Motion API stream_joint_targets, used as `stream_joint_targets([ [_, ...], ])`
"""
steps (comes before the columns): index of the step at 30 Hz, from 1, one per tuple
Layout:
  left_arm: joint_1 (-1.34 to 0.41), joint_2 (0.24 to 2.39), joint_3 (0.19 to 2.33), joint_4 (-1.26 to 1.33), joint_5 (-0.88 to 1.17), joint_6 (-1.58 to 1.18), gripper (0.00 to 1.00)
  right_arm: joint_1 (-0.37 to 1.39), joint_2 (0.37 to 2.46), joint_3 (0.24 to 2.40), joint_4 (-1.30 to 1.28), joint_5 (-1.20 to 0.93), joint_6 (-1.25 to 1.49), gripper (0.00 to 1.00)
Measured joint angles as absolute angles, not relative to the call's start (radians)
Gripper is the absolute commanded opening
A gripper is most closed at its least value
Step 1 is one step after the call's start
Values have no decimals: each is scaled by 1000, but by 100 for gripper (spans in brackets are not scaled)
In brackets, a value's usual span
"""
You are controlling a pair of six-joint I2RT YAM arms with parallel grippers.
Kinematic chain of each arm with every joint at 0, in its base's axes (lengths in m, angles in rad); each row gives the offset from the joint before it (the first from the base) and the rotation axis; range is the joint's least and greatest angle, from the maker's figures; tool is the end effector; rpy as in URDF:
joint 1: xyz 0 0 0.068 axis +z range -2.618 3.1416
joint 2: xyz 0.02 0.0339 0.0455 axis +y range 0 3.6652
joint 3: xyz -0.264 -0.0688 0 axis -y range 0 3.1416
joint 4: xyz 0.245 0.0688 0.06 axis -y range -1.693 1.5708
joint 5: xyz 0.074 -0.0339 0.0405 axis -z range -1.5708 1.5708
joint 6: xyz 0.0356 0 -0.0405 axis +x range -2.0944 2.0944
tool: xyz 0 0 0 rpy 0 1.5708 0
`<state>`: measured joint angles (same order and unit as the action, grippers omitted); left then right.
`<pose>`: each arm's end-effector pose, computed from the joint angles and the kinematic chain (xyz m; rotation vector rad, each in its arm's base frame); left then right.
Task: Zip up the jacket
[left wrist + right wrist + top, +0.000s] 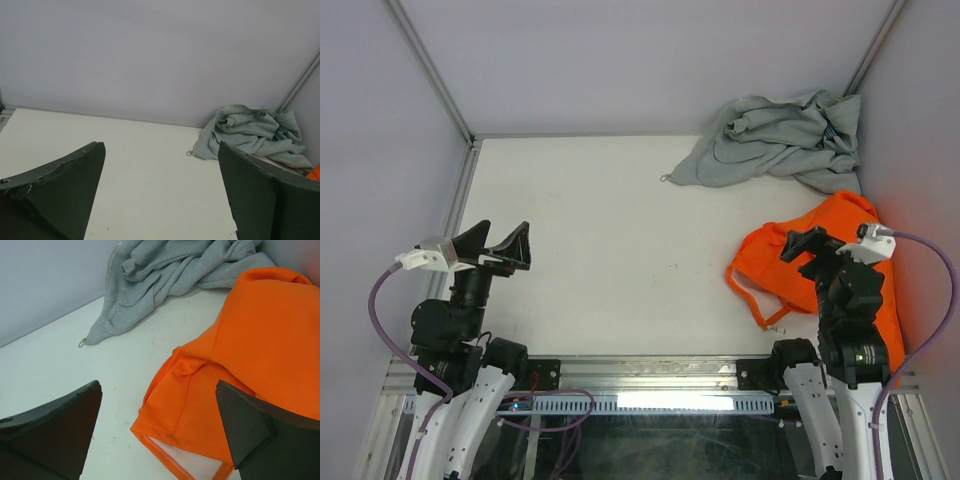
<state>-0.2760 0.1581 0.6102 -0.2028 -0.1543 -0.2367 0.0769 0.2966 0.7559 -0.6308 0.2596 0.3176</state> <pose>0.0585 -0.0109 0.3430 -0.1057 1.3278 -0.3332 0.0679 -0.0039 0.3346 0.3956 1.6913 0.0638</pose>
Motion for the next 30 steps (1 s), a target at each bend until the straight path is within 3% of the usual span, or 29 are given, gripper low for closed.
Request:
stream_joint_targets([
  [8,-276,182,610,-203,-154,-237,99,77,559,753,-625,264,348,99],
  [18,-276,184,610,-204,-154,-236,99,20,922,749,-594,468,419,99],
  [25,-276,219,610,-202,-152,-236,99,-153,1212,749,-482,402,449,99],
  [30,-276,247,610,-202,-139,-236,99,-183,1390,753,-405,346,448,99],
])
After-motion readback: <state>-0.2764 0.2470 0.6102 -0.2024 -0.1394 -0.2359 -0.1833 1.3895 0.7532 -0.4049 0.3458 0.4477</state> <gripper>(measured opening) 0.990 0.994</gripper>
